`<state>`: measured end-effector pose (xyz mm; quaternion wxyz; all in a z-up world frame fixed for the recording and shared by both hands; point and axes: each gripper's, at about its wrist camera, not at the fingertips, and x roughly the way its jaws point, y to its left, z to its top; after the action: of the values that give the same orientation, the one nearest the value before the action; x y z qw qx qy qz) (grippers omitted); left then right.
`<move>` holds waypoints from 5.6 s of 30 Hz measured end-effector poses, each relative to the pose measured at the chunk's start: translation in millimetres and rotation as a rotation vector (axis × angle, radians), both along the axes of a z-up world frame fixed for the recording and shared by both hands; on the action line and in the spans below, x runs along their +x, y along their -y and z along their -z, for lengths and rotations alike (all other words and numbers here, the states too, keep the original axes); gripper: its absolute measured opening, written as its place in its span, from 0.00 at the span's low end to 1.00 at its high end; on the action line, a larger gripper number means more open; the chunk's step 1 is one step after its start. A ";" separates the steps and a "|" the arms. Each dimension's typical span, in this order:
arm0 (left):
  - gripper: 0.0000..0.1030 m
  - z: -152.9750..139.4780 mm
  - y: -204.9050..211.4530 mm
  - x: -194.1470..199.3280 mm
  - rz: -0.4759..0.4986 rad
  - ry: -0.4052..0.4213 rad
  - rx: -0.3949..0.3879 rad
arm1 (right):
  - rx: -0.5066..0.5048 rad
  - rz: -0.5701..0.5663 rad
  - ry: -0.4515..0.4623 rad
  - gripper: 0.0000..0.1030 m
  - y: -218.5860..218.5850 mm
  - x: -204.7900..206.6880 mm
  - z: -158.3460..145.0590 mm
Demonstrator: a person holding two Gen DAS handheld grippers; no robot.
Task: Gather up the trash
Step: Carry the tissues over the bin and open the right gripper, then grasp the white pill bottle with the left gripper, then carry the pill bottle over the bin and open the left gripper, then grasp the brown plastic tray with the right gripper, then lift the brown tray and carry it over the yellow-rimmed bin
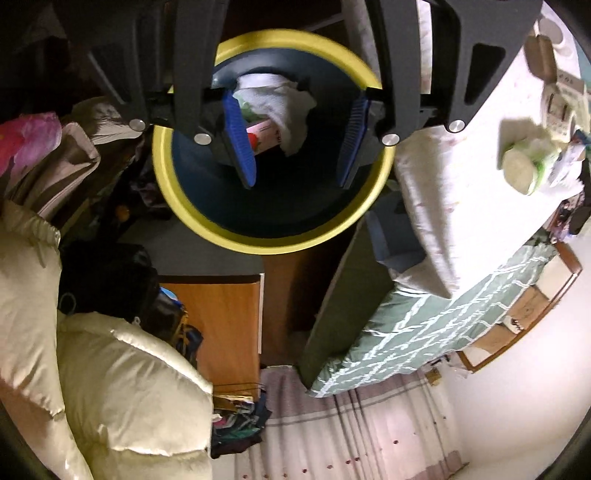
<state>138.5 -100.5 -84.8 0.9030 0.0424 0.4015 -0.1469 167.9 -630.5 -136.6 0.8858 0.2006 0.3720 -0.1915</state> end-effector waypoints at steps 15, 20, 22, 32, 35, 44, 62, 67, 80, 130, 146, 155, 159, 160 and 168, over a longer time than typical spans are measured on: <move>0.90 47.7 23.1 35.6 0.062 -0.031 0.123 | -0.003 -0.086 0.044 0.45 -34.5 -16.0 -13.5; 0.90 57.0 24.6 44.2 0.067 -0.065 0.112 | 0.003 -0.098 0.039 0.45 -36.9 -16.7 -9.7; 0.90 58.1 24.7 44.7 0.064 -0.066 0.104 | 0.007 -0.100 0.039 0.45 -36.3 -16.9 -8.7; 0.80 55.4 21.6 42.7 0.059 -0.086 0.068 | 0.006 -0.109 0.056 0.45 -37.4 -25.3 -11.0; 0.80 48.3 24.2 38.1 0.069 -0.074 0.066 | -0.005 -0.111 0.063 0.45 -39.1 -31.3 -13.9; 0.80 17.6 53.2 30.9 0.129 -0.022 0.066 | -0.026 -0.097 0.076 0.45 -37.8 -61.8 -14.6; 0.80 -12.1 226.7 51.3 0.425 -0.016 0.019 | -0.045 0.048 0.064 0.45 21.0 -135.9 -1.8; 0.80 -9.5 289.3 60.0 0.503 -0.028 0.021 | -0.030 0.069 0.055 0.45 33.0 -147.2 7.1; 0.81 18.1 411.4 84.1 0.573 -0.062 0.066 | -0.014 0.114 0.037 0.46 48.8 -160.7 19.6; 0.94 -47.5 -89.3 -27.6 -0.145 0.148 -0.073 | -0.051 -0.559 0.054 0.76 -287.9 0.3 -27.3; 0.94 -27.6 -79.7 -19.0 -0.114 0.099 -0.091 | -0.109 -0.557 -0.068 0.79 -312.1 37.3 9.2; 0.94 -23.5 -71.8 -16.6 -0.099 0.091 -0.089 | -0.099 -0.556 -0.084 0.65 -315.4 37.1 16.7; 0.94 -20.7 -68.5 -15.3 -0.095 0.087 -0.085 | -0.091 -0.545 -0.062 0.65 -308.7 31.4 10.6; 0.94 -19.9 -67.6 -14.9 -0.094 0.085 -0.085 | -0.090 -0.540 -0.057 0.65 -305.6 29.8 8.5; 0.94 -17.4 -57.0 -12.6 -0.080 0.079 -0.076 | -0.087 -0.464 -0.019 0.65 -263.2 16.5 -4.9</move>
<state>125.9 -43.5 -67.4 0.9242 -0.0021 0.3611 -0.1243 184.4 -367.3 -131.7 0.9104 0.0696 0.4078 -0.0007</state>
